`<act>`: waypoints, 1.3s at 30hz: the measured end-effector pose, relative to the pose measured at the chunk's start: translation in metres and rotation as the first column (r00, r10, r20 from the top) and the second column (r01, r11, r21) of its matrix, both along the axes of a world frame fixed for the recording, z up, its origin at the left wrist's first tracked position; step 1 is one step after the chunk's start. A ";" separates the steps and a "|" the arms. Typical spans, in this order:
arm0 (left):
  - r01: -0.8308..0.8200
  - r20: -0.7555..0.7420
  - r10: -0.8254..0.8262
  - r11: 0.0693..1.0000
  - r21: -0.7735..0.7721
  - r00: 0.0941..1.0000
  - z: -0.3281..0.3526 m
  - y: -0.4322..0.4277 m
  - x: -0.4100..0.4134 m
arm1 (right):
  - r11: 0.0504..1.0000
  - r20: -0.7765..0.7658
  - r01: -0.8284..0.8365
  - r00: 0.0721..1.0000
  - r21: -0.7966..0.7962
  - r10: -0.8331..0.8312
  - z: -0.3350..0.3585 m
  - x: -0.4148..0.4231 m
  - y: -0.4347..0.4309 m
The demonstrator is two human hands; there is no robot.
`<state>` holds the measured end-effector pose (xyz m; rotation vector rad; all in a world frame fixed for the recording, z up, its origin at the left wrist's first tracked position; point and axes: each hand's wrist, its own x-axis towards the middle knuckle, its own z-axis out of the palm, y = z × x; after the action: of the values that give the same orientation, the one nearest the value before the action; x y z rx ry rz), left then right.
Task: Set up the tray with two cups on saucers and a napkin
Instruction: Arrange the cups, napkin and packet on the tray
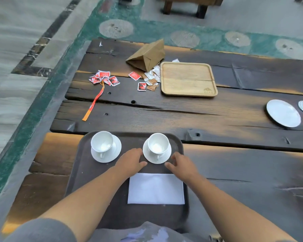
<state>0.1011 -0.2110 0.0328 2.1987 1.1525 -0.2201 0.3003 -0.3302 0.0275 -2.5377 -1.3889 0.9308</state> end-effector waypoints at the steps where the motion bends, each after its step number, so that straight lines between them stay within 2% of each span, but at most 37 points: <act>1: 0.011 0.002 -0.011 1.000 0.018 1.000 0.005 -0.003 -0.001 | 1.000 0.011 -0.024 1.000 0.012 0.023 0.003 -0.001 -0.003; 8: 0.078 -0.106 -0.071 0.995 0.059 0.992 0.019 -0.024 -0.008 | 0.991 0.057 -0.129 0.990 -0.027 0.131 0.014 -0.009 -0.021; 14: 0.145 -0.138 -0.134 0.987 0.072 0.981 0.023 -0.036 -0.016 | 0.993 0.057 -0.119 0.991 -0.023 0.120 0.023 -0.014 -0.029; 24: 0.096 -0.133 -0.086 0.993 0.071 0.987 0.027 -0.034 -0.038 | 0.993 0.043 -0.119 0.992 -0.010 0.119 0.022 -0.036 -0.029; 30: 0.047 -0.118 -0.040 0.998 0.051 0.992 0.020 -0.029 -0.071 | 0.986 0.001 -0.168 0.986 -0.017 0.168 0.018 -0.069 -0.016; 39: -0.100 -0.186 0.095 0.995 -0.018 0.978 0.008 -0.026 -0.133 | 0.958 -0.039 -0.279 0.960 -0.064 0.277 -0.003 -0.137 -0.010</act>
<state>-0.0316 -0.2369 0.0407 2.1257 1.3464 -0.4025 0.1631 -0.3401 0.0244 -2.4037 -1.7673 1.0716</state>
